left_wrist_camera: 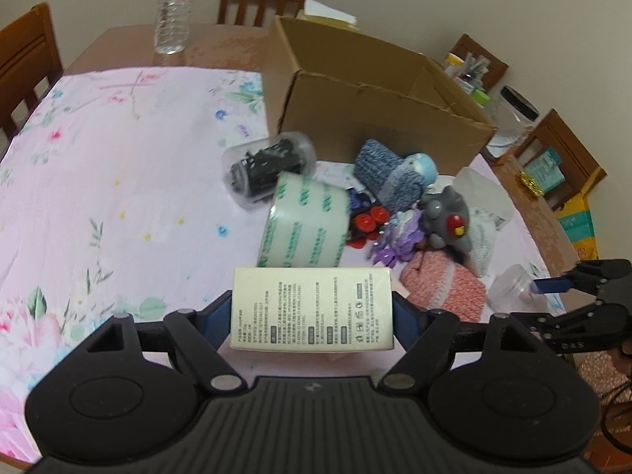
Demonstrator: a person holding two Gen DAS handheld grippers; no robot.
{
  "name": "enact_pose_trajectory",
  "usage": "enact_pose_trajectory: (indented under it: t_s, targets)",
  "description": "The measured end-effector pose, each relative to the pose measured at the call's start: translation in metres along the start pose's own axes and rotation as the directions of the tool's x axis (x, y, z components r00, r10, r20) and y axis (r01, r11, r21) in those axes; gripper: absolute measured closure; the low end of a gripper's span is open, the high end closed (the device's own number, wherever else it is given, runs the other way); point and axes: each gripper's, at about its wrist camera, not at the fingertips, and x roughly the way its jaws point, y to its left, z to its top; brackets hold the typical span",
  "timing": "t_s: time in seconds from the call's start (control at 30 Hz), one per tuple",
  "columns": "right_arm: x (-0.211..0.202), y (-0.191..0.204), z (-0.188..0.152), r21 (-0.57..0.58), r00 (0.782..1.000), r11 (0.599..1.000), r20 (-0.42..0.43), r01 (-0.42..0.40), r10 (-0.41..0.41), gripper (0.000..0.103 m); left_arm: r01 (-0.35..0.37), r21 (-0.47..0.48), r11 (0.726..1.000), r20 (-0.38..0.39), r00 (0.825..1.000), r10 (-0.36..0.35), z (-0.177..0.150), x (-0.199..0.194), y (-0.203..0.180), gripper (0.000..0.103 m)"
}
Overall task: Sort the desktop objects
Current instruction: 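Grasp the clear plastic jar with the right gripper while the left holds the cream box, then carry both items over the cardboard box and release them inside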
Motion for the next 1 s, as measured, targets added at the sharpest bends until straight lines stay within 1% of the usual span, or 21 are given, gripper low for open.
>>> enact_pose_trajectory:
  t_s: [0.07,0.13,0.27,0.37,0.6,0.67,0.77,0.83,0.93,1.0]
  targets:
    - [0.004,-0.001,0.000,-0.002,1.000,1.000,-0.020,-0.007,0.007,0.041,0.013,0.021,1.000,0.002,1.000,-0.013,0.004,-0.002,-0.003,0.024]
    - [0.006,-0.001,0.001,-0.010,1.000,1.000,-0.026,-0.002,0.002,0.044,0.021,0.041,0.999,0.005,1.000,-0.021,0.008,-0.004,-0.006,0.024]
    - [0.005,-0.004,0.004,-0.001,1.000,1.000,-0.030,0.002,-0.002,0.044,0.050,0.065,0.997,0.001,0.999,-0.050,0.018,-0.006,-0.009,0.024]
    - [0.000,-0.006,0.009,0.010,1.000,1.000,-0.026,0.007,-0.007,0.044,0.063,0.103,0.993,0.003,0.998,-0.064,0.028,-0.008,-0.012,0.024]
    - [-0.021,-0.007,0.029,0.033,0.999,0.999,0.011,0.035,-0.035,0.046,0.102,0.160,0.982,-0.009,0.995,-0.102,0.049,-0.013,-0.018,0.024]
    - [-0.027,-0.007,0.035,0.030,0.999,0.999,0.027,0.033,-0.034,0.046,0.095,0.180,0.979,-0.001,0.995,-0.097,0.054,-0.012,-0.021,0.024]
    - [-0.027,-0.006,0.044,0.009,0.998,0.999,0.039,0.049,-0.049,0.047,0.091,0.175,0.980,0.008,0.996,-0.094,0.058,-0.011,-0.023,0.024]
    - [-0.022,-0.010,0.048,0.012,0.999,0.999,0.032,0.031,-0.031,0.047,0.098,0.169,0.981,0.013,0.995,-0.102,0.060,-0.011,-0.023,0.024]
    - [-0.019,-0.015,0.057,-0.001,0.999,1.000,0.045,0.017,-0.017,0.047,0.071,0.150,0.986,0.025,0.997,-0.075,0.067,-0.012,-0.026,0.024]
    - [-0.022,-0.020,0.065,-0.019,0.998,1.000,0.059,-0.005,0.006,0.047,0.064,0.140,0.988,0.028,0.997,-0.069,0.074,-0.012,-0.030,0.024]
